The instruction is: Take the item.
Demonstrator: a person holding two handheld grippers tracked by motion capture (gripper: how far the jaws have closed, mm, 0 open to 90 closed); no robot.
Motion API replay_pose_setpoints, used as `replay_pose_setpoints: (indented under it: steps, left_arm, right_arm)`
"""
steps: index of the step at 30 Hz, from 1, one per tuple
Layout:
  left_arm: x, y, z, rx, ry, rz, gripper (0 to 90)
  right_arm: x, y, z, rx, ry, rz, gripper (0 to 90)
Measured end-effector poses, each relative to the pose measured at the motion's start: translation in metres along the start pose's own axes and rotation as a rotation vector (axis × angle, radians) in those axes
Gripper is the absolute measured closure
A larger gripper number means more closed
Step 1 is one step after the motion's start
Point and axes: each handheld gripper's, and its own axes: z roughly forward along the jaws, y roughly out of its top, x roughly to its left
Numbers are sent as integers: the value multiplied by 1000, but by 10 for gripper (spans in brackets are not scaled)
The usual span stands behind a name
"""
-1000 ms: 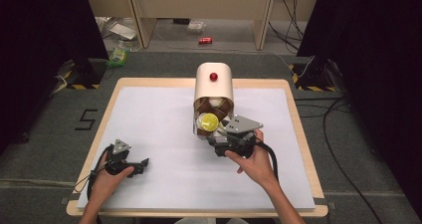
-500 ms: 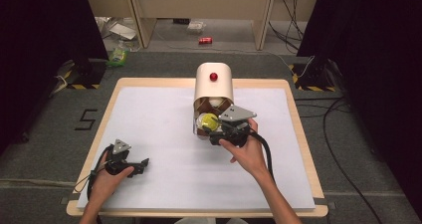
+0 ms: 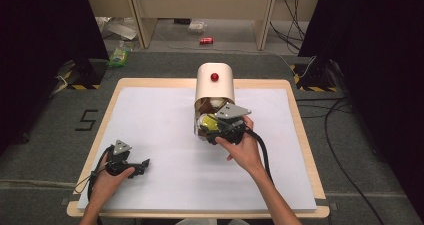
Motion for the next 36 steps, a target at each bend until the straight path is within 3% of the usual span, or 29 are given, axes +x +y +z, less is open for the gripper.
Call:
replay_pose_setpoints:
  steps: [11, 36]
  left_arm:
    - [0, 0, 0, 1, 0, 2, 51]
    - [0, 0, 0, 0, 0, 0, 51]
  right_arm:
    - [-1, 1, 15, 29, -15, 20, 323]
    - [-7, -1, 13, 52, -11, 40, 387]
